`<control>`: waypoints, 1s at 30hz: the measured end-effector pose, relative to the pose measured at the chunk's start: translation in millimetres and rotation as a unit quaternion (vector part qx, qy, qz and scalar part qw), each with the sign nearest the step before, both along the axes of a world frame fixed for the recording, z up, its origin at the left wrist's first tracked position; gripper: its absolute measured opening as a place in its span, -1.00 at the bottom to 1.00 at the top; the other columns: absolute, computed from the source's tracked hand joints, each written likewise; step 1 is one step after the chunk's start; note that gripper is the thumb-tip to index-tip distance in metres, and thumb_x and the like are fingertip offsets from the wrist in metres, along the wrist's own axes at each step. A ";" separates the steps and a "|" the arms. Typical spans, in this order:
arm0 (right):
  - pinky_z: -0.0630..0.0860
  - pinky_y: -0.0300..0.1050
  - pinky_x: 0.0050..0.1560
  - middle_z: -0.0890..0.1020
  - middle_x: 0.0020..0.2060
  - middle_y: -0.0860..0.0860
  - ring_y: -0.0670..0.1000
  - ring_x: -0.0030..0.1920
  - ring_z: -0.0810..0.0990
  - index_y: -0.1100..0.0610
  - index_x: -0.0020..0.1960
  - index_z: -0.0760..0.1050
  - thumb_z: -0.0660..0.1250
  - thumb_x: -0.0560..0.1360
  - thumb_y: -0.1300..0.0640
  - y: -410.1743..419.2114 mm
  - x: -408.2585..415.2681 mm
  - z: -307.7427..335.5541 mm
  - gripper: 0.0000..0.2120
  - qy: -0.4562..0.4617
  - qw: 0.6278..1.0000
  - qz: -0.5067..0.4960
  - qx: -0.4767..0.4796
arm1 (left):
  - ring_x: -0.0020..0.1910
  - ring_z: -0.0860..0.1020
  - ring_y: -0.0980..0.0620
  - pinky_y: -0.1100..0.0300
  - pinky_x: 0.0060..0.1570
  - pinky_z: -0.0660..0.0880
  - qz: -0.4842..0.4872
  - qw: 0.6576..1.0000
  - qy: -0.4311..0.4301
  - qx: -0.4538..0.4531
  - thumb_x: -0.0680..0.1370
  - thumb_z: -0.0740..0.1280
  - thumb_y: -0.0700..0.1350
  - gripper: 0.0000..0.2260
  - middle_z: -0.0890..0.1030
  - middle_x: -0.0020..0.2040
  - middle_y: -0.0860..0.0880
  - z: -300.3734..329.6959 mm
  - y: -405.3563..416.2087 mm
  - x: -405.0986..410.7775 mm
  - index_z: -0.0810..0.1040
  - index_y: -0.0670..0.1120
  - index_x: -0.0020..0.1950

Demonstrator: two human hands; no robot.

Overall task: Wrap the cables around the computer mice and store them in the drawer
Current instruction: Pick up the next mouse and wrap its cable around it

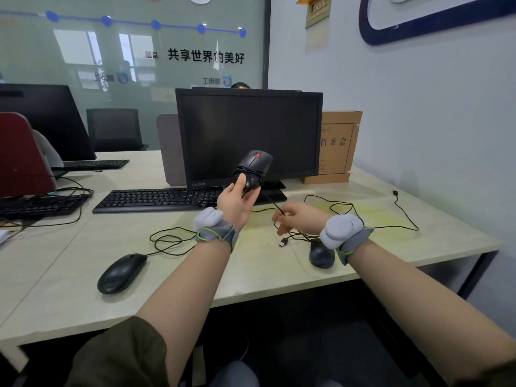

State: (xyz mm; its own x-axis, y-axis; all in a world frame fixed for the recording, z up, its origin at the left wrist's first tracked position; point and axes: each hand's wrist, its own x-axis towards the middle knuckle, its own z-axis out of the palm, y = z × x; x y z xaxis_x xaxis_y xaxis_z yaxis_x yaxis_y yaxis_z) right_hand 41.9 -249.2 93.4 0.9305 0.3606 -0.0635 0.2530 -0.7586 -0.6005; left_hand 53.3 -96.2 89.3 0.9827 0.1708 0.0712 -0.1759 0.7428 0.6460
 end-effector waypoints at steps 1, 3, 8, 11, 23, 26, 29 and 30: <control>0.52 -0.14 0.01 0.69 -0.14 0.08 0.05 -0.13 0.63 0.10 0.18 0.49 0.13 0.57 0.18 0.7 0.2 -3.3 -0.76 -0.006 1.000 0.004 0.017 | -0.14 0.55 -0.03 0.19 0.04 0.53 0.026 0.999 -0.003 0.038 0.58 0.22 -0.22 -0.88 0.54 -0.15 -0.17 0.0 0.0 1.2 0.45 -0.29 -0.04; 0.52 -0.04 0.01 0.60 -0.28 0.04 0.04 -0.25 0.57 0.08 0.23 0.49 0.13 0.57 0.21 2.6 1.0 -4.7 -0.72 -0.057 0.998 0.009 0.035 | -0.12 0.54 -0.02 0.35 -0.15 0.56 0.076 0.986 -0.001 0.149 0.56 0.25 -0.24 -0.87 0.53 -0.11 -0.14 -0.4 1.7 1.5 0.44 -0.26 0.07; 0.42 -0.15 -0.12 0.59 -0.23 -0.05 -0.07 -0.24 0.49 0.09 0.09 0.58 0.22 0.53 0.17 1.8 7.4 11.8 -0.79 -0.178 0.981 -0.010 0.078 | 0.05 0.47 -0.04 0.26 -0.10 0.54 0.113 0.970 0.036 0.214 0.53 0.31 -0.23 -0.62 0.46 0.05 -0.16 -4.3 2.4 7.0 0.32 -0.29 0.30; 0.46 -0.16 -0.08 0.59 -0.26 -0.07 -0.17 -0.29 0.49 0.14 0.10 0.58 0.26 0.52 0.18 1.5 10.7 16.8 -0.79 -0.167 0.980 0.004 0.109 | 0.01 0.48 -0.04 0.22 -0.08 0.53 0.130 0.951 0.016 0.279 0.51 0.33 -0.23 -0.66 0.49 -0.12 -0.04 -7.5 0.4 11.0 0.35 -0.26 0.25; 0.41 -0.49 -0.28 0.57 -0.25 -0.06 -0.17 -0.31 0.51 0.13 0.01 0.46 0.31 0.48 0.27 -10.7 32.5 11.6 -0.87 -0.157 0.962 -0.002 0.221 | 0.04 0.49 -0.02 0.16 0.06 0.49 -0.046 0.898 0.014 0.437 0.57 0.24 -0.19 -0.67 0.50 0.06 -0.13 -23.7 9.1 24.7 0.36 -0.23 0.33; 0.37 -0.54 -0.30 0.54 -0.24 -0.08 -0.18 -0.28 0.47 0.10 -0.06 0.52 0.38 0.45 0.19 -16.4 39.0 11.3 -0.92 -0.178 0.965 -0.010 0.192 | -0.09 0.53 0.05 0.23 0.00 0.50 -0.117 0.908 0.027 0.401 0.59 0.20 -0.19 -0.72 0.53 -0.03 -0.07 -26.1 11.2 23.7 0.40 -0.19 0.29; 0.37 -0.53 -0.34 0.54 -0.29 -0.09 -0.16 -0.30 0.47 0.07 -0.14 0.53 0.43 0.41 0.15 -22.0 45.2 8.2 -0.91 -0.163 0.966 -0.018 0.198 | -0.22 0.51 0.11 0.31 -0.11 0.49 -0.191 0.916 0.036 0.350 0.61 0.16 -0.17 -0.87 0.52 -0.16 -0.01 -28.3 14.6 22.9 0.47 -0.10 0.09; 0.38 -0.52 -0.36 0.55 -0.30 -0.08 -0.15 -0.32 0.48 0.06 -0.17 0.53 0.43 0.41 0.16 -23.6 45.7 8.4 -0.91 -0.146 0.967 -0.014 0.208 | -0.26 0.50 0.11 0.31 -0.14 0.49 -0.211 0.916 0.032 0.339 0.61 0.15 -0.17 -0.88 0.50 -0.18 -0.01 -28.1 15.4 21.6 0.48 -0.09 0.02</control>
